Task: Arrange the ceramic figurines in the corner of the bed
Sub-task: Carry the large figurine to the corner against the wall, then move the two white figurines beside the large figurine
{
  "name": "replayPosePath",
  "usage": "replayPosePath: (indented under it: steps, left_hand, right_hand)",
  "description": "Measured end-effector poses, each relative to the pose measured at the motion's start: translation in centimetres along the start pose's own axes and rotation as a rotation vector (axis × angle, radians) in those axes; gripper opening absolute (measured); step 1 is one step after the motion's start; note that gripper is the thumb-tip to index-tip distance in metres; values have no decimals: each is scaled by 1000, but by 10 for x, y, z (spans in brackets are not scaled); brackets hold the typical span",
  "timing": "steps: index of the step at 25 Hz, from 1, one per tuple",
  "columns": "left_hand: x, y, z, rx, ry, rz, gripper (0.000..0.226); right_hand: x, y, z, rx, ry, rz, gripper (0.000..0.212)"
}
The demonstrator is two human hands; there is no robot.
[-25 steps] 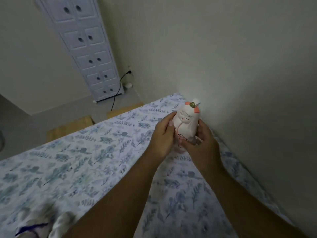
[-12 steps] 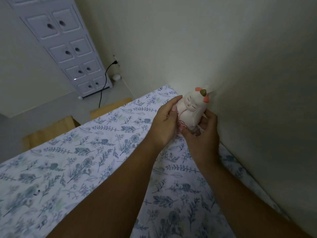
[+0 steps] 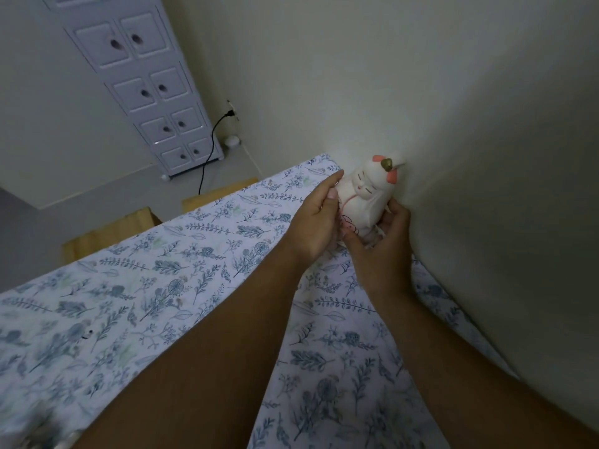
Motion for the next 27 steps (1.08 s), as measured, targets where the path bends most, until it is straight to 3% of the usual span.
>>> replayPosePath:
  steps: [4,6,12,17,23,27]
  left_hand:
    - [-61,-33,-7,168,-20,-175,44]
    - [-114,-58,-4,254,-37,-241,45]
    - [-303,-157,20,469,-218,-472,51]
    - [-425,-239,46,540,-333,-688,57]
    - [-447,-290,98,355,-451,-650,93]
    - [-432,-291,130,229,-526,-606,97]
  right_hand:
    - [-30,-12,15,-411,38,1,80]
    - [-67,-7,31,-537,-50,25,72]
    - [-202,94,70,-620,-362,516,53]
    - [-312,183,91,-577,-386,821,58]
    - [-372,247,67,-588,-254,1147,79]
    - [-372,264,53,-534,-233,1076,66]
Point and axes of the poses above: each hand's wrist, its own x-axis towards the middle knuckle, its own y-axis out of the palm, z = x × y, the point moved 5 cm from there along x, towards the middle knuckle, and after that the axes turned 2 degrees about z, right-handed, at the moved point
